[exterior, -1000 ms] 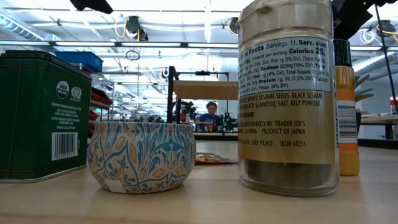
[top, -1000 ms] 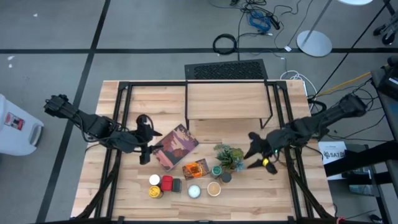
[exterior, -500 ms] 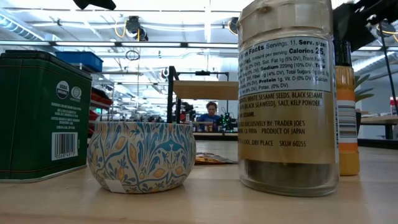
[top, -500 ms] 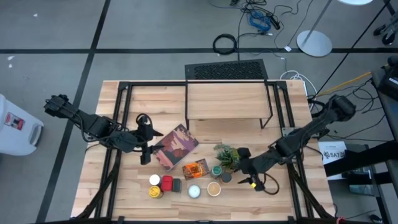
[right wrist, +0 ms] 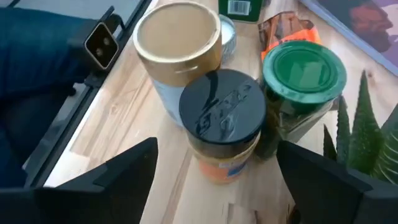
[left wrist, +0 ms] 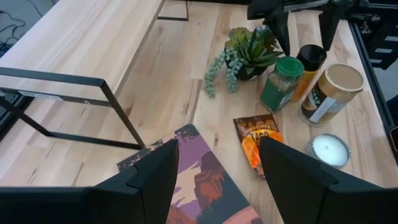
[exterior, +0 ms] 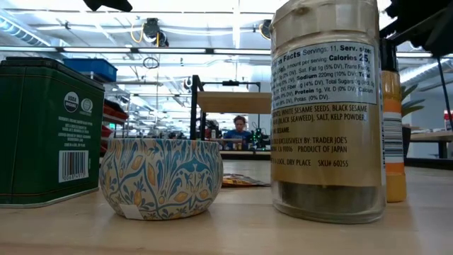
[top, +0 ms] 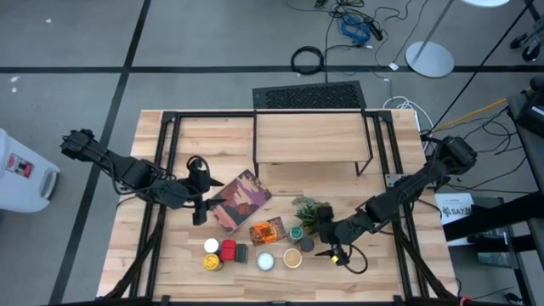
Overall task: Shelf spices
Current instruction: Put the orange seasoning bottle on the shelf
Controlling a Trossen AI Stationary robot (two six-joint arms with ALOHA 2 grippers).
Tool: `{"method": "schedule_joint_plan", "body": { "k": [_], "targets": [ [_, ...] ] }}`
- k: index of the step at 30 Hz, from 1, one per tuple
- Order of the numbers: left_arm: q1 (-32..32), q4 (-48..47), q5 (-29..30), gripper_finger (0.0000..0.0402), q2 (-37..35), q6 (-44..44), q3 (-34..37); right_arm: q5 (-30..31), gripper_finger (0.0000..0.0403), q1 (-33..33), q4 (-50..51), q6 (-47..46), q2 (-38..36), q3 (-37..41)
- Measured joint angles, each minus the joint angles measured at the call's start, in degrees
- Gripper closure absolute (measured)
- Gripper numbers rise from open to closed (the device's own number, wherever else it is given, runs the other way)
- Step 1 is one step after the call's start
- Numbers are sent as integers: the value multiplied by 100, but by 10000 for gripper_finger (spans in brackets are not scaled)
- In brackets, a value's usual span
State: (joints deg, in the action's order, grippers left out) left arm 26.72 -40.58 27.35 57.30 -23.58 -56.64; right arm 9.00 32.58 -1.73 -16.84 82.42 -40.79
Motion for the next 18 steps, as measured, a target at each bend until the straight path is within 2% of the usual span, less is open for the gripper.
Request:
{"method": "schedule_joint_plan", "body": {
  "k": [13,18],
  "targets": [
    [0,135,-2,167,243,145,0,206,83,-36,-847,-10,408,-3],
    [0,285,-4,167,299,150,0,505,89,-50,-950,-113,632,-16]
  ]
}}
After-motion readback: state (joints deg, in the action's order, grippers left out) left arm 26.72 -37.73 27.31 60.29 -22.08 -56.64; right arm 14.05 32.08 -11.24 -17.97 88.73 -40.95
